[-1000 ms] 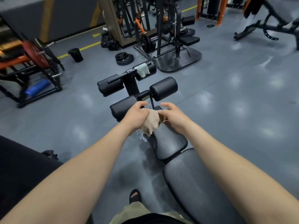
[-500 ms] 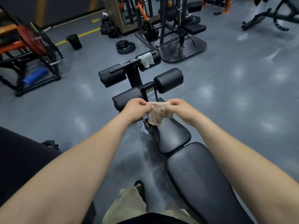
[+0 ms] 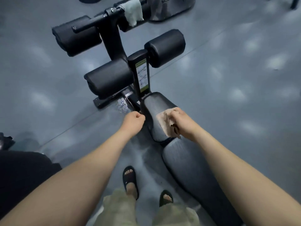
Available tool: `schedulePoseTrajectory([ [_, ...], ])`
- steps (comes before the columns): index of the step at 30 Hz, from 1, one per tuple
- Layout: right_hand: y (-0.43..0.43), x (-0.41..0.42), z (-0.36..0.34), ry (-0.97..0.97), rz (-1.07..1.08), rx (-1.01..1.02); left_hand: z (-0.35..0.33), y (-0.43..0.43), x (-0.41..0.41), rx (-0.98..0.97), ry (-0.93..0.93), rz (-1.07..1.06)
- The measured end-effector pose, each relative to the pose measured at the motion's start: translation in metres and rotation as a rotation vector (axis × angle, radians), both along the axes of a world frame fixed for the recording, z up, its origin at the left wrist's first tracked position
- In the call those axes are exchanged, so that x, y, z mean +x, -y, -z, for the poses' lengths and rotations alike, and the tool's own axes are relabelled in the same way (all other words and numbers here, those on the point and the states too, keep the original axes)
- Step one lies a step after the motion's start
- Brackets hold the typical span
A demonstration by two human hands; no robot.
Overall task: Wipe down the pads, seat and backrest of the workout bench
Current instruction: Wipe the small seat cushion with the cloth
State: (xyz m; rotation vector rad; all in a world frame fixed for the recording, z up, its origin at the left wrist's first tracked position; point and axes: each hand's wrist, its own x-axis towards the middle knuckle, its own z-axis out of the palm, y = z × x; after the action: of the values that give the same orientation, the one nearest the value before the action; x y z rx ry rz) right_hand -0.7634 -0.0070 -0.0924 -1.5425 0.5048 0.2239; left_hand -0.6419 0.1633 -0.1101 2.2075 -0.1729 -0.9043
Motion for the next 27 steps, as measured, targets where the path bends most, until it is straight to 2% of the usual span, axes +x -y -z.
schedulePoseTrajectory([
  [5, 0.019, 0.025, 0.092, -0.089, 0.171, -0.010, 0.101, 0.007, 0.036, 0.025, -0.028, 0.040],
  [10, 0.041, 0.058, 0.169, -0.108, 0.386, 0.003, 0.188, 0.029, 0.061, 0.029, 0.078, 0.081],
  [14, 0.069, 0.086, 0.220, -0.106, 0.586, -0.145, 0.235, 0.040, 0.071, -0.026, 0.186, 0.133],
  [18, 0.091, 0.125, 0.248, 0.030, 0.699, -0.327, 0.268, 0.047, 0.081, -0.071, 0.335, 0.211],
  [19, 0.095, 0.134, 0.253, 0.076, 0.680, -0.371, 0.276, 0.048, 0.084, -0.067, 0.370, 0.226],
  [24, 0.109, 0.150, 0.288, 0.166, 0.398, -0.852, 0.308, 0.058, 0.092, -0.030, 0.499, 0.246],
  [27, 0.108, 0.142, 0.315, 0.168, -0.104, -1.058, 0.327, 0.066, 0.088, -0.063, 0.608, 0.284],
])
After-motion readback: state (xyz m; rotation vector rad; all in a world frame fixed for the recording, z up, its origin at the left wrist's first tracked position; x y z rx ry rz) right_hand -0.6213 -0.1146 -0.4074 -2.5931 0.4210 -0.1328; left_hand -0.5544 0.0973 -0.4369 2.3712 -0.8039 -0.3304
